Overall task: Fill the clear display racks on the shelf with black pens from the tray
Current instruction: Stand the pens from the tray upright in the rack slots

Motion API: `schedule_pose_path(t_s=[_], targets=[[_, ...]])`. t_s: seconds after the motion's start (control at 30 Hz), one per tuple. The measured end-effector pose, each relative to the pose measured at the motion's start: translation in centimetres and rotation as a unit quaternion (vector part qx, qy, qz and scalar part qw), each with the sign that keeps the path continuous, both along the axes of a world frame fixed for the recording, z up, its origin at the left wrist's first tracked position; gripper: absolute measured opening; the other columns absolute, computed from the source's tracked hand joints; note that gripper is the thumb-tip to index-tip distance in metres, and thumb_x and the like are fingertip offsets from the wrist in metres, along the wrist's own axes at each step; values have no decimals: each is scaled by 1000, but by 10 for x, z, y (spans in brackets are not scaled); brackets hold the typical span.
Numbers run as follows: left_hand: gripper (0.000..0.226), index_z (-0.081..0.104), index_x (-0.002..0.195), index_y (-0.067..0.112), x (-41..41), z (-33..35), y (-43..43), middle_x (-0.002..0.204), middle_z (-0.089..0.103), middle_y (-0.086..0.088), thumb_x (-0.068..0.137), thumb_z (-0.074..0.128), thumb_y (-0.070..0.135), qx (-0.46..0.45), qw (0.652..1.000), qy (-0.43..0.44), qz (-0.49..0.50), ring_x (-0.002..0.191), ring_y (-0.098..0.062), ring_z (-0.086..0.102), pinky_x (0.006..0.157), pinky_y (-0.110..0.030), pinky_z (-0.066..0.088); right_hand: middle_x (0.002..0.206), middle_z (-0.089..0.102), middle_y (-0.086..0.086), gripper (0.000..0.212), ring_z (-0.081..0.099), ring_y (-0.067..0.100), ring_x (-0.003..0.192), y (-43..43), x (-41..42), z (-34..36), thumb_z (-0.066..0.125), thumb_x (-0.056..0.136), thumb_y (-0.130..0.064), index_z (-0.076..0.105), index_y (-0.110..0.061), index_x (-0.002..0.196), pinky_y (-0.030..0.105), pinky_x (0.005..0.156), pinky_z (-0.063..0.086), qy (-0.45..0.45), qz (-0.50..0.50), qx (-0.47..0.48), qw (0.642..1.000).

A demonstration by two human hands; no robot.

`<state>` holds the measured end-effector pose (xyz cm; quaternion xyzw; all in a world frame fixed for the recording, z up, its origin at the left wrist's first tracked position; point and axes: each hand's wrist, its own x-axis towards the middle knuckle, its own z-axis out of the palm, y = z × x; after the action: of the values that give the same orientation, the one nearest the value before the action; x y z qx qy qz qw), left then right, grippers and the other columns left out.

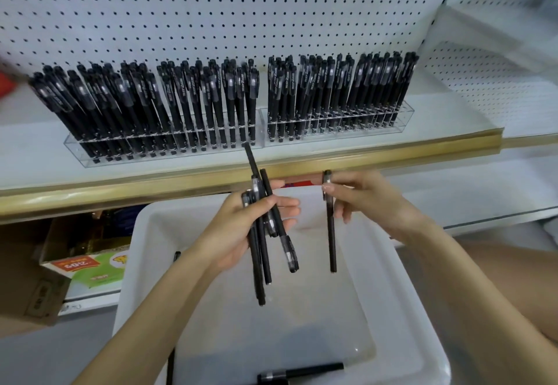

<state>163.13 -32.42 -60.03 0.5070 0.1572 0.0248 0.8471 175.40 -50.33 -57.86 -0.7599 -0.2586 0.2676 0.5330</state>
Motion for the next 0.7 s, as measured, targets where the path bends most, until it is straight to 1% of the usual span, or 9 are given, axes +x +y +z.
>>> schedule_pose_path(t_s=[0.07, 0.13, 0.2, 0.27, 0.37, 0.47, 0.53, 0.6, 0.7], targets=[[36, 52, 130, 10, 5, 9, 2, 99, 71, -23, 96, 45, 0, 17, 1000, -17, -7, 87, -28, 72, 71, -30, 58, 70, 60, 6, 14, 62, 16, 53, 5, 12, 16, 59, 92, -8, 67, -10, 102, 25, 52, 52, 1, -9, 49, 999], [39, 50, 132, 15, 11, 19, 4, 99, 71, -23, 96, 46, 0, 32, 999, -37, -13, 85, -27, 72, 70, -29, 57, 73, 58, 12, 30, 64, 17, 54, 8, 26, 31, 58, 91, -5, 57, -11, 121, 25, 54, 55, 8, -10, 84, 996], [40, 50, 133, 17, 17, 30, 7, 99, 72, -21, 96, 46, 1, 48, 997, -54, -19, 87, -27, 72, 71, -28, 57, 73, 58, 9, 41, 63, 14, 55, 11, 37, 43, 57, 90, -4, 51, -16, 129, 22, 56, 54, 34, 17, 111, 993], [39, 52, 132, 18, 22, 39, 11, 100, 72, -20, 97, 46, 1, 53, 996, -62, -19, 90, -27, 71, 74, -29, 58, 78, 57, 11, 39, 63, 10, 55, 15, 48, 54, 58, 87, -8, 54, -15, 126, 18, 56, 54, 63, 38, 144, 987], [38, 54, 130, 17, 29, 48, 18, 99, 73, -18, 97, 46, 0, 57, 996, -63, 1, 92, -25, 71, 75, -29, 58, 86, 56, 16, 36, 65, 6, 58, 22, 64, 59, 57, 84, -8, 61, -15, 119, 13, 56, 53, 130, 19, 200, 971], [37, 55, 129, 17, 34, 52, 22, 98, 73, -16, 97, 47, 0, 62, 996, -58, 16, 90, -22, 71, 73, -27, 57, 79, 65, 8, 38, 65, 6, 60, 28, 74, 55, 53, 88, -4, 60, -13, 125, 12, 57, 53, 200, -13, 248, 948], [36, 55, 129, 17, 34, 53, 23, 98, 73, -16, 97, 47, 1, 58, 997, -56, 18, 90, -22, 71, 73, -27, 57, 82, 63, 7, 37, 62, 5, 60, 32, 77, 50, 51, 90, -4, 60, -13, 125, 12, 57, 53, 234, -26, 285, 929], [36, 55, 128, 17, 34, 52, 23, 99, 73, -17, 97, 46, 0, 57, 997, -54, 16, 90, -23, 71, 74, -27, 57, 86, 60, 8, 35, 59, 5, 60, 37, 78, 46, 53, 88, -7, 63, -14, 121, 12, 57, 53, 250, -28, 308, 918], [35, 55, 128, 16, 35, 47, 23, 100, 72, -17, 97, 47, 1, 52, 997, -47, 12, 91, -23, 71, 74, -27, 57, 81, 63, 4, 32, 57, 4, 59, 43, 75, 45, 56, 86, -11, 64, -16, 116, 12, 56, 51, 240, -24, 303, 922]])
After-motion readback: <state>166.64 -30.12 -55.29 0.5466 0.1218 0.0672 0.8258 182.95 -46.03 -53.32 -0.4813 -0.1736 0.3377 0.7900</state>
